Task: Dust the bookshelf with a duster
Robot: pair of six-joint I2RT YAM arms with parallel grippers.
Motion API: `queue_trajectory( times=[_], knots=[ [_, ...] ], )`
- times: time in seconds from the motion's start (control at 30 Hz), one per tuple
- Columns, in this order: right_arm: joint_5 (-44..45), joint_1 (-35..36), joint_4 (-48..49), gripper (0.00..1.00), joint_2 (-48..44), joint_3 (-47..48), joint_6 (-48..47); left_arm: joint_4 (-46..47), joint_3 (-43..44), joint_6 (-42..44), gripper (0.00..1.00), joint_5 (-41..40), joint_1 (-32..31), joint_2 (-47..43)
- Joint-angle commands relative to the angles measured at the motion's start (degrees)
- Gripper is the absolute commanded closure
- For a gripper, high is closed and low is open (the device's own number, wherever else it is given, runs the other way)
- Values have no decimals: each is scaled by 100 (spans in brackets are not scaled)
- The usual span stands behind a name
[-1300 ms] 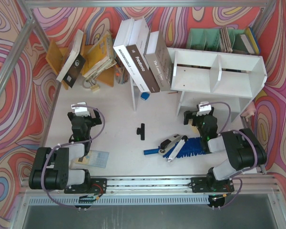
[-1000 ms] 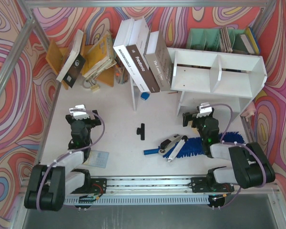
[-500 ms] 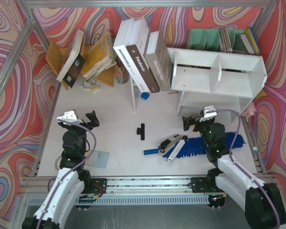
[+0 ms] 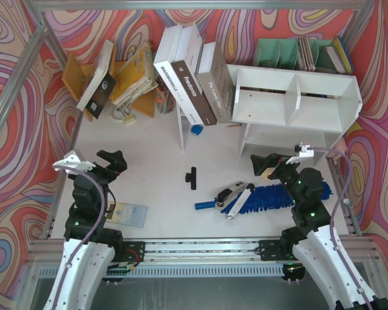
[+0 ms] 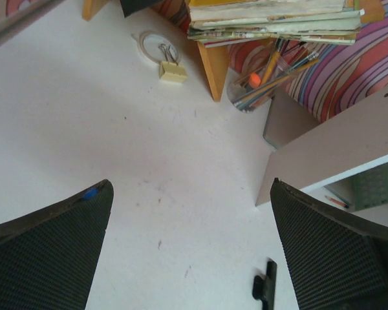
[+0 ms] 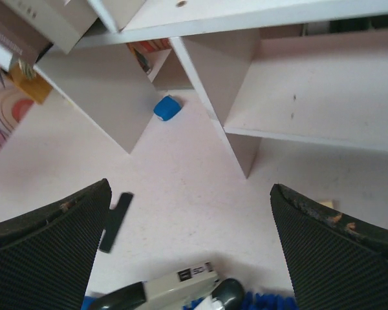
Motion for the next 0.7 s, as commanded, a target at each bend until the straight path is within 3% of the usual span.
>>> queue_trajectory(
  times=[0.0, 0.07, 0.13, 0.2, 0.4, 0.67],
  knots=[
    [635, 47, -1351, 1, -176, 331, 1548, -1423, 723, -663, 1, 209, -24, 64],
    [248, 43, -1230, 1, -157, 285, 1515, -2043, 1091, -852, 1, 198, -24, 156],
    [161, 43, -1426, 1, 19, 449, 1595, -3010, 1517, -1361, 1, -301, -24, 292],
    [56, 45, -1786, 1, 239, 706, 1476, -3358, 1687, -1465, 2, -642, -24, 330],
    [60, 43, -2576, 1, 390, 1188, 1496, -3181, 1992, -743, 1, 603, -24, 636],
    [212, 101, -3688, 1, 277, 1434, 1632, -3599, 2806, 264, 2, 1354, -25, 1120]
  ],
)
